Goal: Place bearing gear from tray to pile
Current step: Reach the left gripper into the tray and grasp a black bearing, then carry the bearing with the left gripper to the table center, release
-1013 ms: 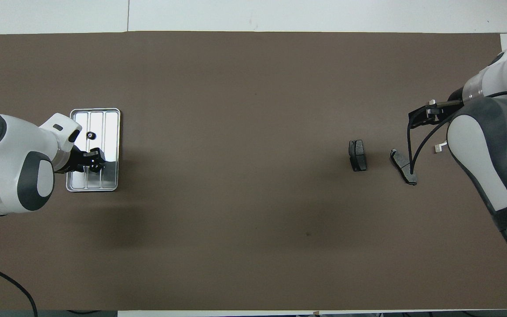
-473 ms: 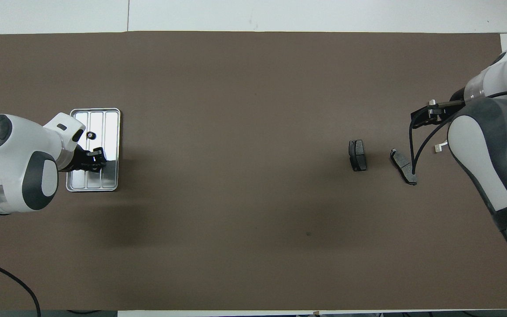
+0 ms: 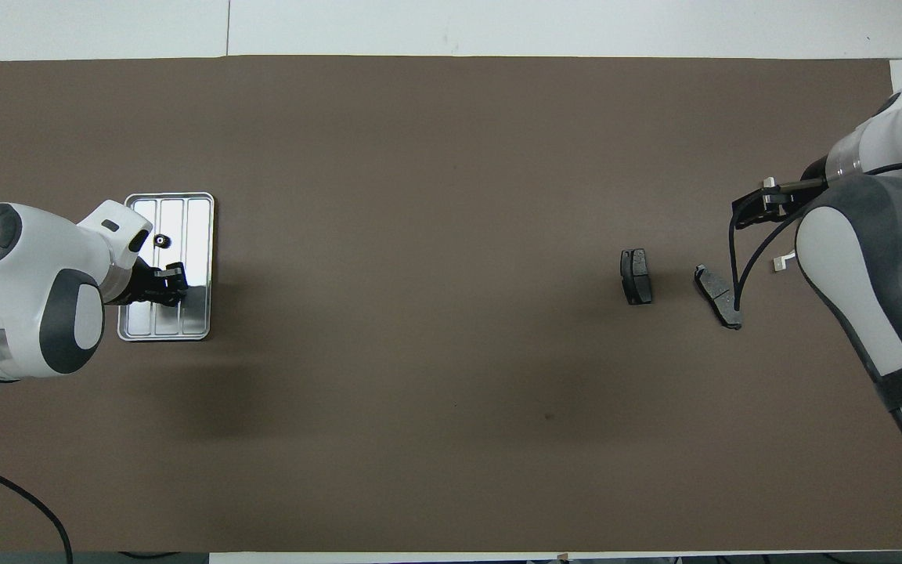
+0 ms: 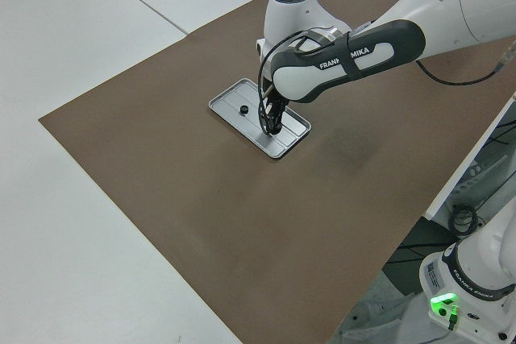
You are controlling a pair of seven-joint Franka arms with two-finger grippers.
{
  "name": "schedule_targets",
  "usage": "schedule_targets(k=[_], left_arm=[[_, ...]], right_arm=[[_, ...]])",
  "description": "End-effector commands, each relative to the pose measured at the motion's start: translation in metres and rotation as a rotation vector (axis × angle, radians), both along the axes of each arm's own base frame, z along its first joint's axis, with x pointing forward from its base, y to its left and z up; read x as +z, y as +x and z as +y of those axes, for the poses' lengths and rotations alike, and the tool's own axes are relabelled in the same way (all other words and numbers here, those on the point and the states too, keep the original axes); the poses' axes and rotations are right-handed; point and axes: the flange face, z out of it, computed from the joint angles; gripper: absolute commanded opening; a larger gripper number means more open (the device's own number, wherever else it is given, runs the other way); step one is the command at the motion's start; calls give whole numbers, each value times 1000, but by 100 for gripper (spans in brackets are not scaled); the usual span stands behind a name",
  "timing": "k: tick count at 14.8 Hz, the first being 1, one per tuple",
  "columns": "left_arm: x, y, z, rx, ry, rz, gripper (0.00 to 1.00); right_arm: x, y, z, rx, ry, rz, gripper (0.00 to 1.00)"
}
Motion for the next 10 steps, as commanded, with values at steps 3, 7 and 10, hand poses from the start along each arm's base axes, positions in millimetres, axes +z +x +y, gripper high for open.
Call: schedule_targets(k=[3,7,10], left_arm=[[-6,-5,-1,5,15,13,33],[-7,-6,-1,2,15,16,31],[-8,-8,0,0,14,19,25]], right_arm=[[2,-1,0,0,-10,-13,100],[1,-2,-1,-3,-10,-10,100],[1,-2,-3,-1,-9,-12,100]])
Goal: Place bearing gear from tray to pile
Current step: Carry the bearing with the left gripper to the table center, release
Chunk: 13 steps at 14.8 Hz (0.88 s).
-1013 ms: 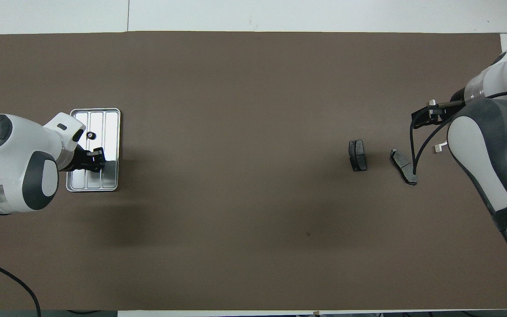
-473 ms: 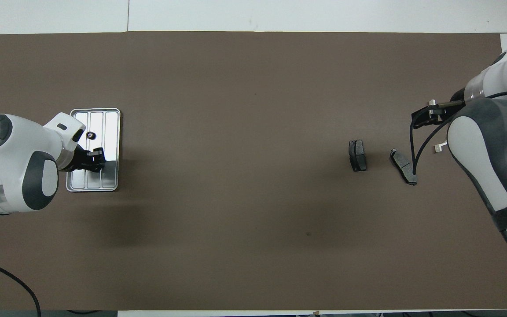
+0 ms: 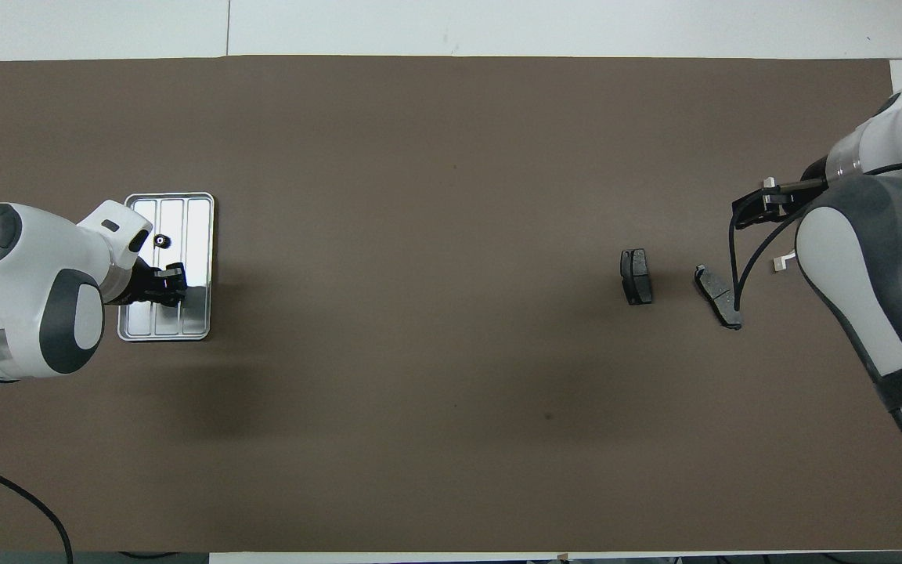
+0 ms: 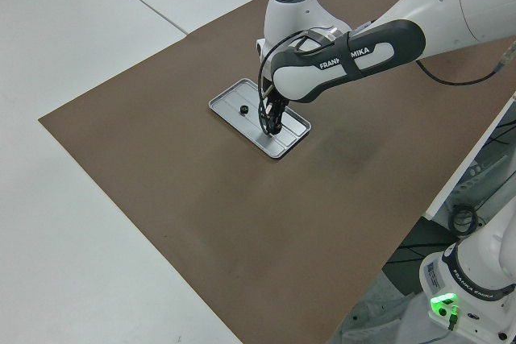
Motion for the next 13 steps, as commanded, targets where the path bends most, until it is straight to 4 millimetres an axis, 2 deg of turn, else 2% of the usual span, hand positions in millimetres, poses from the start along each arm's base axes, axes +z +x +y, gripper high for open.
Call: schedule_targets(k=[1,3,4,5,9,13], left_arm=[[-9,-8,0,2,15,19,25],[-9,-8,0,1,15,19,20],[-7,-6,0,1,15,16,11],[-5,-4,0,4,15,24,10],[14,8,-13,-7,16,31,10],[36,22,-47,43,22,24,10]], right_arm=[[0,-2,-4,-3,-9,-11,100],[0,-2,-6,-1,-9,-10,100],[1,-2,-6,0,-9,-10,100],[0,-2,-6,2,-9,-9,100],[0,-1,-6,2,-9,-26,100],[0,-1,-8,7,-10,-27,100]])
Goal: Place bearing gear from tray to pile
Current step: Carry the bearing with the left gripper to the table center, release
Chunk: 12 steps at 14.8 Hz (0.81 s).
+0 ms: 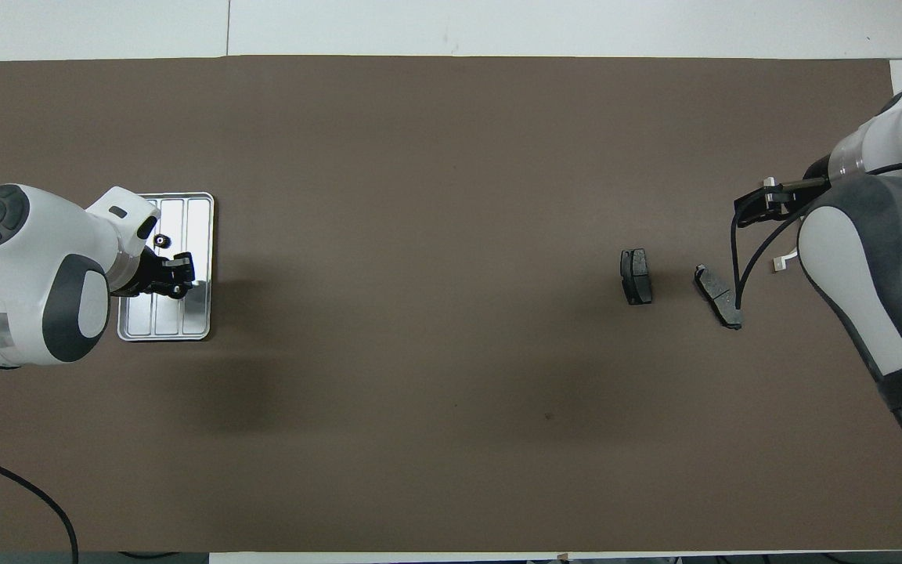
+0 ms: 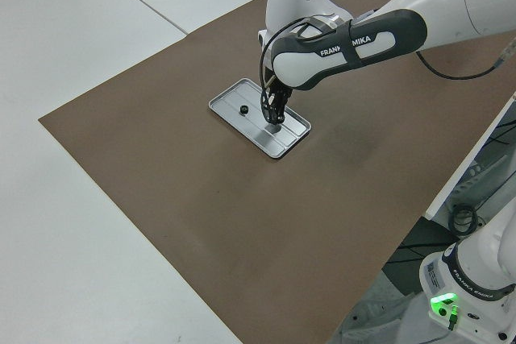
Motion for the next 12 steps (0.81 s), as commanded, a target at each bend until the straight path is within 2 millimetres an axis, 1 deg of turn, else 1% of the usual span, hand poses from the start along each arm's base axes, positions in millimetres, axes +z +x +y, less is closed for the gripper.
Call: schedule_targets(k=[1,2,3,5,6,7,8,9,10,12], left_arm=[[17,11,-33,46,22,12,10],[23,14,-49,67,22,7,10],[24,15,-73,83,24,6,10],[30,14,-110,135,24,-8,10],[37,12,-134,146,22,-21,10],[39,11,-157,163,20,-17,10],[47,14,-174,202,3,-18,10],[53,14,-200,214,-8,-15,10],[57,17,-220,225,-6,-15,10],[56,18,-269,249,-13,-24,10]], right_arm=[[-1,-2,-5,15,-9,-16,100],[-1,-2,-7,14,-9,-16,100],[-1,-2,-9,11,-9,-16,100],[-1,-2,-13,19,-9,-15,100],[-1,-2,-13,19,-9,-15,100],[-1,-2,-13,19,-9,-15,100],[-1,-2,-13,17,-9,-15,100],[-1,-3,-13,20,-9,-15,100],[-1,-3,-13,19,-9,-17,100],[-2,-3,-12,20,-9,-20,100]])
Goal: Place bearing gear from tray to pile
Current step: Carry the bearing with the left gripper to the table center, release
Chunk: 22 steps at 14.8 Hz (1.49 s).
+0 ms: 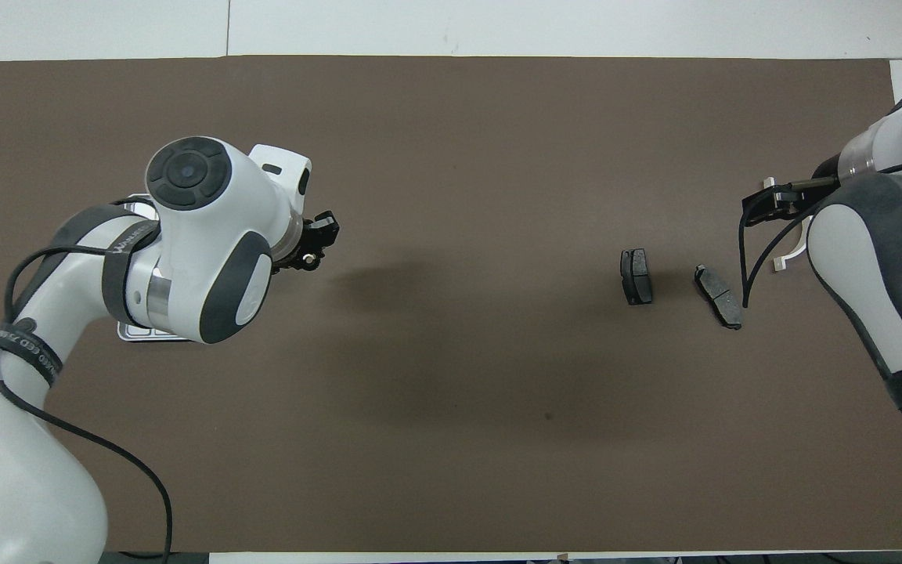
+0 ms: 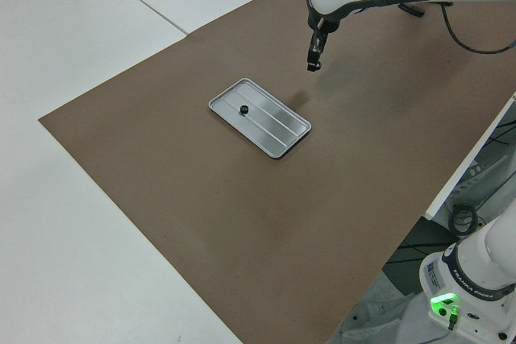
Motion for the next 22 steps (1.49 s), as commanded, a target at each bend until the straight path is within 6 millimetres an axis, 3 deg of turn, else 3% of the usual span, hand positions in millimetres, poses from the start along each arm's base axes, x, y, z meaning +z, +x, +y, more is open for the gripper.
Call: schedule_targets(k=[1,4,6,8,11,13,14,16,20,22], left_arm=[[-9,10,-62,52,-4,16,10],[-32,-7,-108,57,-13,21,10],[-34,-9,-121,73,-41,-11,10],[-42,-25,-150,64,-64,16,10],[-41,-27,-177,85,-77,11,10],[-62,-32,-214,87,-47,41,10],[-57,-24,-205,106,-36,62,10],[-60,-22,-211,122,-53,42,10],[-69,-44,-234,129,-52,37,10],[-75,-46,-234,142,-54,29,10]], right_arm=[[-4,-4,-5,32,-8,-22,100],[-7,-4,-14,67,-10,-36,100],[-9,-4,-13,61,-8,-33,100],[-9,-4,-13,60,-8,-32,100],[-10,-5,-12,60,-7,-29,100],[-13,-6,-12,60,-7,-24,100],[-14,-7,-13,59,-7,-23,100],[-13,-7,-13,60,-7,-24,100],[-13,-6,-12,65,-7,-24,100],[-13,-7,-13,63,-7,-24,100]])
